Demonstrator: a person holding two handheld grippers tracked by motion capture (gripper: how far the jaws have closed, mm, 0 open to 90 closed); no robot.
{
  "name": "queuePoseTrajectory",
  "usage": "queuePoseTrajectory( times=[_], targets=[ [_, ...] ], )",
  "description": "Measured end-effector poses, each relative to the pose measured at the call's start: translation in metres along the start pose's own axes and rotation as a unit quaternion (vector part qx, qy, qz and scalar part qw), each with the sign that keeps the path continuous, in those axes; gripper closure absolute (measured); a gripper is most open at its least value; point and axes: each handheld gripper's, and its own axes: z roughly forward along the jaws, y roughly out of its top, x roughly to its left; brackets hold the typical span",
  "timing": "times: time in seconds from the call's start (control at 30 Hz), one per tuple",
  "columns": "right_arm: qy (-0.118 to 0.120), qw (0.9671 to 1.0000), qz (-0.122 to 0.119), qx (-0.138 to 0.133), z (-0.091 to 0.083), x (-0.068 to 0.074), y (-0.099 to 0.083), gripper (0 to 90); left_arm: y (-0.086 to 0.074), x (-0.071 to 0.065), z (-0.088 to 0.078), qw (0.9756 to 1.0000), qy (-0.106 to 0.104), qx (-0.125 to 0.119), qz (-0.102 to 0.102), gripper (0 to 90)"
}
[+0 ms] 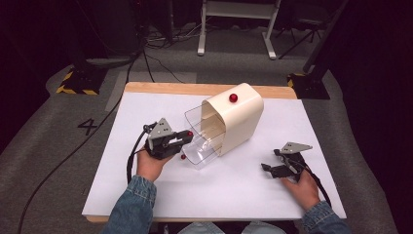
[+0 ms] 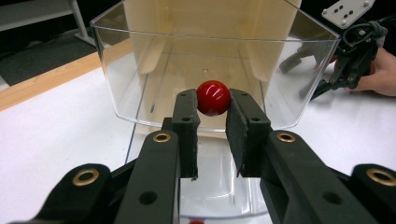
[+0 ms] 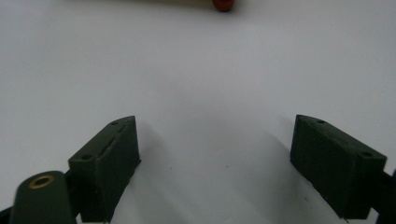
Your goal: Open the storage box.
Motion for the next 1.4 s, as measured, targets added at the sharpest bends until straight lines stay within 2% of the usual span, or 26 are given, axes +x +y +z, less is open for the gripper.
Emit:
queuePoseTrajectory(
  times=[0.2, 0.4, 0.5, 0.57, 0.6, 0.73, 0.87, 1.2, 1.4],
  targets=[
    [0.001, 1.0, 0.0, 0.0, 0.0, 0.0, 0.0, 15.7, -0.008, 0.0, -0.012, 1.0, 0.006, 0.0, -0.001, 74.1],
    [0.001, 1.0, 0.0, 0.0, 0.0, 0.0, 0.0, 15.7, -0.01, 0.002, -0.015, 1.0, 0.007, 0.004, -0.001, 73.9],
    [0.0, 1.0, 0.0, 0.0, 0.0, 0.0, 0.0, 15.7, -0.012, 0.003, -0.012, 0.9999, 0.003, 0.015, 0.001, 73.3],
    [0.0, 1.0, 0.0, 0.0, 0.0, 0.0, 0.0, 15.7, -0.014, 0.005, -0.011, 0.9999, -0.003, 0.015, -0.007, 55.3],
    [0.0, 1.0, 0.0, 0.0, 0.0, 0.0, 0.0, 15.7, -0.014, 0.006, -0.011, 0.9997, -0.007, 0.019, -0.016, 55.3],
    [0.0, 1.0, 0.0, 0.0, 0.0, 0.0, 0.0, 15.7, -0.018, 0.008, -0.011, 0.9991, -0.011, 0.032, -0.024, 49.9],
    [0.0, 1.0, 0.0, 0.0, 0.0, 0.0, 0.0, 15.7, -0.02, 0.007, -0.012, 0.9991, -0.01, 0.033, -0.022, 49.3],
    [0.0, 1.0, 0.0, 0.0, 0.0, 0.0, 0.0, 15.9, -0.026, 0.004, -0.025, 0.9989, 0.007, 0.037, -0.026, 46.8],
    [0.0, 1.0, -0.001, 0.0, 0.0, 0.0, 0.0, 16.0, -0.03, -0.002, -0.042, 0.998, 0.032, 0.052, -0.017, 44.5]
  ],
)
